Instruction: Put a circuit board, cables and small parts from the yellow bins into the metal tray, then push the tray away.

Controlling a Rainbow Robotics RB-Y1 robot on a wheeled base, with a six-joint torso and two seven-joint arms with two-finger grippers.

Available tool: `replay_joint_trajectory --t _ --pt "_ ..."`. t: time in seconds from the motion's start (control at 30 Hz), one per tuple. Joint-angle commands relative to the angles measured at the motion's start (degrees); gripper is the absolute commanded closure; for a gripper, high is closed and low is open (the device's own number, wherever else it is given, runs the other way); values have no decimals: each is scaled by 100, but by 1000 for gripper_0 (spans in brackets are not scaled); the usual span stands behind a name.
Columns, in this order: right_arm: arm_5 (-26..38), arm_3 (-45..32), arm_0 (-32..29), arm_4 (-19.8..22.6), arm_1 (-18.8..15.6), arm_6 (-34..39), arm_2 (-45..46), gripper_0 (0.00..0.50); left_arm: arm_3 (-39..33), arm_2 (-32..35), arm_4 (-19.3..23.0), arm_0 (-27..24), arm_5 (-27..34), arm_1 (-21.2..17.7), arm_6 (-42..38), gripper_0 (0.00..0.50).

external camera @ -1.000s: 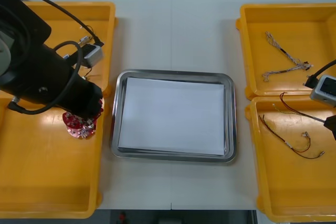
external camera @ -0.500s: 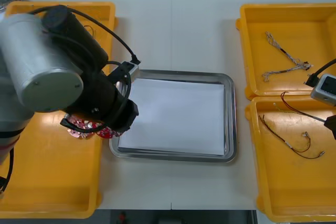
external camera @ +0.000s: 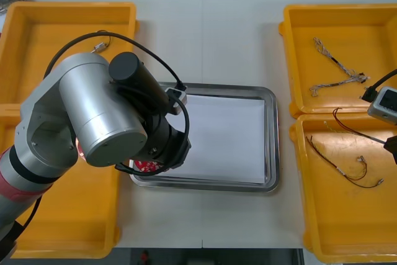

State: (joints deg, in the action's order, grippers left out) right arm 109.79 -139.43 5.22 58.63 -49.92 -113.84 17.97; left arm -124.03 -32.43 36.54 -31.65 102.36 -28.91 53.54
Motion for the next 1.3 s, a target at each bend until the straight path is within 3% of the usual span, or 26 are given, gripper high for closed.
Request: replay_joint_trajectory --t 0.03,0.57,1.3 --pt "21 -137 111 -36 -194 248 -56 500 -51 -335 -253 -122 -252 140 -687 500" --pt "21 -137 111 -54 -202 266 -56 500 319 -502 -675 247 -911 87 -599 499" --pt "21 -137 111 -36 -194 266 -56 500 776 -695 -921 502 -1570 26 -502 500"
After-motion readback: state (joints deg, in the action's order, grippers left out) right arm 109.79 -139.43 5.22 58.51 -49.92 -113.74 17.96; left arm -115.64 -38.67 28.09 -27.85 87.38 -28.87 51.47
